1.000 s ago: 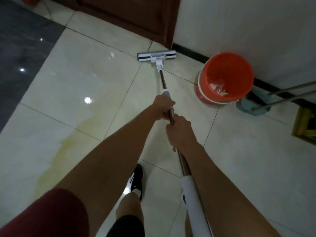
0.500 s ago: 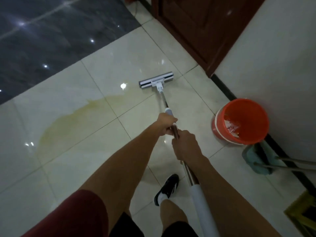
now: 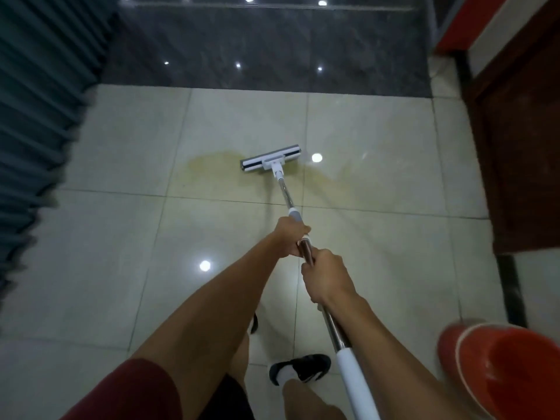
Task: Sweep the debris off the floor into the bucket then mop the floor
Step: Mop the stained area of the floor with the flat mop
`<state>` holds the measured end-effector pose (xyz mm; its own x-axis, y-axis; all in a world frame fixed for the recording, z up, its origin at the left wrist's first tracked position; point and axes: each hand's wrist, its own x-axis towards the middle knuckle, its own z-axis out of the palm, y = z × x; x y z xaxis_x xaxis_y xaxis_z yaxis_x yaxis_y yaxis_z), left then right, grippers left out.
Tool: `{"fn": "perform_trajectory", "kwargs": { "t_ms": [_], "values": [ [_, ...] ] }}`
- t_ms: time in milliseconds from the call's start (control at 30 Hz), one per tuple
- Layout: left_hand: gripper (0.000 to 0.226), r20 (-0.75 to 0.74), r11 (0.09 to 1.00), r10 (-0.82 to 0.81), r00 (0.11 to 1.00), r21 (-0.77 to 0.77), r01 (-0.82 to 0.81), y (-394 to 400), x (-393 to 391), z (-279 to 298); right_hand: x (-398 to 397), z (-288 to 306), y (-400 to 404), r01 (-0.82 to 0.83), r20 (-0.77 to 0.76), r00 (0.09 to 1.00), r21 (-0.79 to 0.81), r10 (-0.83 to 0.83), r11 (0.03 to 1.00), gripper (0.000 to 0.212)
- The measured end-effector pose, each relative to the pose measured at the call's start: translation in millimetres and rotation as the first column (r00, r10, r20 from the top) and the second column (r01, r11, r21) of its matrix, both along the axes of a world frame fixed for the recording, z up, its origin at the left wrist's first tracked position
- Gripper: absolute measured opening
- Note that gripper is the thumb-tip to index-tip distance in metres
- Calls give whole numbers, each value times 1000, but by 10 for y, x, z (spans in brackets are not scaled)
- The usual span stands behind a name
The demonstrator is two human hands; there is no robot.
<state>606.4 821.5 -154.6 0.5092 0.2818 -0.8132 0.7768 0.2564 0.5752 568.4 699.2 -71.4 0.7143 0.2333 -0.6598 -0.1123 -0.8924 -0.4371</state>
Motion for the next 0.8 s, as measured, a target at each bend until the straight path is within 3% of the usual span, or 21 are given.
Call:
{"fn": "perform_trajectory", "kwargs": {
  "t_ms": [67, 300, 500, 800],
  "values": [
    [18, -55, 996, 85, 995, -8, -86, 457, -100, -47, 7, -25, 409, -94, -3, 996, -1, 94, 996, 26],
    [20, -114, 951, 307, 945, 7, -309, 1893, -375, -192, 61, -142, 1799, -382, -10, 924, 1, 382, 924, 25],
    [20, -126, 889, 455, 882, 16, -457, 2871, -422, -422, 182, -259, 2823, -480, -37, 877, -4, 480, 877, 26],
    [17, -109, 828, 560, 822, 28, -560, 3704, -50, -667, 539, -472, 3746, -507, -24, 862, -45, 507, 861, 23]
  ]
}}
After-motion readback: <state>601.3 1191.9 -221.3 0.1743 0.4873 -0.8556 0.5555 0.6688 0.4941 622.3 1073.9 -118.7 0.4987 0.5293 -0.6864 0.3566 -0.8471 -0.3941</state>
